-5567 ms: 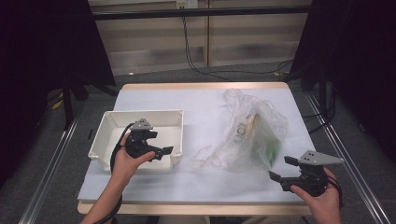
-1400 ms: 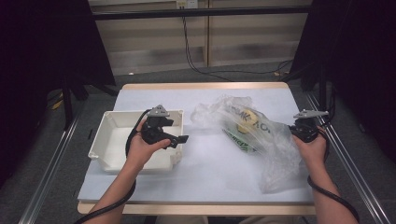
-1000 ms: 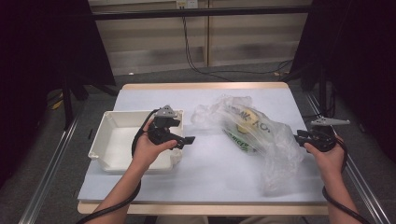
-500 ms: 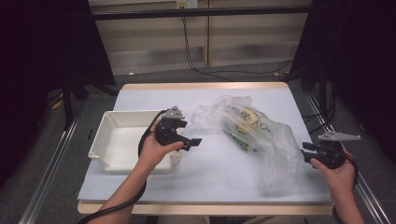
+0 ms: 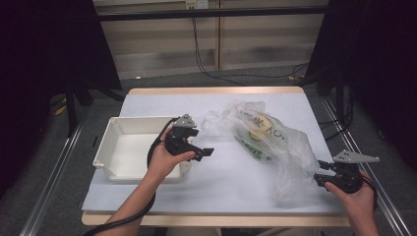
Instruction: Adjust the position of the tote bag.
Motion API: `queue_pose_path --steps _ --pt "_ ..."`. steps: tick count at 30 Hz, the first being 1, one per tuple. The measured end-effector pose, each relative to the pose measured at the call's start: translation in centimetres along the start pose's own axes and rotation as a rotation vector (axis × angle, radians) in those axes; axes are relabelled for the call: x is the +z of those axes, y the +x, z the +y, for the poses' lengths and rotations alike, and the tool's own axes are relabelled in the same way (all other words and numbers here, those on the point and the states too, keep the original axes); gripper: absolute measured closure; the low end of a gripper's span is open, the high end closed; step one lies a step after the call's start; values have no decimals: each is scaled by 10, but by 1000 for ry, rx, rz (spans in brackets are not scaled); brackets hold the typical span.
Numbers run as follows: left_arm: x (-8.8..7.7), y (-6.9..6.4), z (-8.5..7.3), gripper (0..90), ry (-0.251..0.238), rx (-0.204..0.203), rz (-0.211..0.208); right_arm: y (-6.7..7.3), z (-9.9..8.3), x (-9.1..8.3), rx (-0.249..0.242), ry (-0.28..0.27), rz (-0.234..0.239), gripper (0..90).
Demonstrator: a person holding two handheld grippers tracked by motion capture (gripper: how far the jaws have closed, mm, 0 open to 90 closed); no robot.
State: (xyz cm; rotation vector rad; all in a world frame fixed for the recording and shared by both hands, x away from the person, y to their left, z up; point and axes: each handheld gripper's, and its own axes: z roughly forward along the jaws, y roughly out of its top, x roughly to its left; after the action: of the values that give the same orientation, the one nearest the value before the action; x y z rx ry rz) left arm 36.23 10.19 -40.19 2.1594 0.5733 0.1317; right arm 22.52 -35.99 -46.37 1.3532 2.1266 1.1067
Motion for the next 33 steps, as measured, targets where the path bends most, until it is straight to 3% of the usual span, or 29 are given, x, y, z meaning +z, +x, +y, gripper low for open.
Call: queue_pose_path --steps 5,9,10,13,16,20,27,33 --pt "2 0 1 79 5 -2 -5 4 9 8 -1 -31 15 422" --pt "5 1 2 82 7 2 -7 2 15 14 7 -40 23 619" --pt "5 1 4 86 25 -5 -2 0 15 15 10 -43 32 656" --pt "7 2 7 99 18 -15 -9 -9 19 20 31 -60 35 780" --pt "9 0 11 102 16 2 -14 -13 21 22 42 -73 39 836" --pt "13 -1 17 108 7 18 -21 -26 24 26 67 -74 24 889" --pt "30 -9 30 74 4 49 -46 -48 25 28 99 -58 -15 900" --pt "56 -23 45 69 50 81 -59 -50 24 30 108 -57 -10 900"
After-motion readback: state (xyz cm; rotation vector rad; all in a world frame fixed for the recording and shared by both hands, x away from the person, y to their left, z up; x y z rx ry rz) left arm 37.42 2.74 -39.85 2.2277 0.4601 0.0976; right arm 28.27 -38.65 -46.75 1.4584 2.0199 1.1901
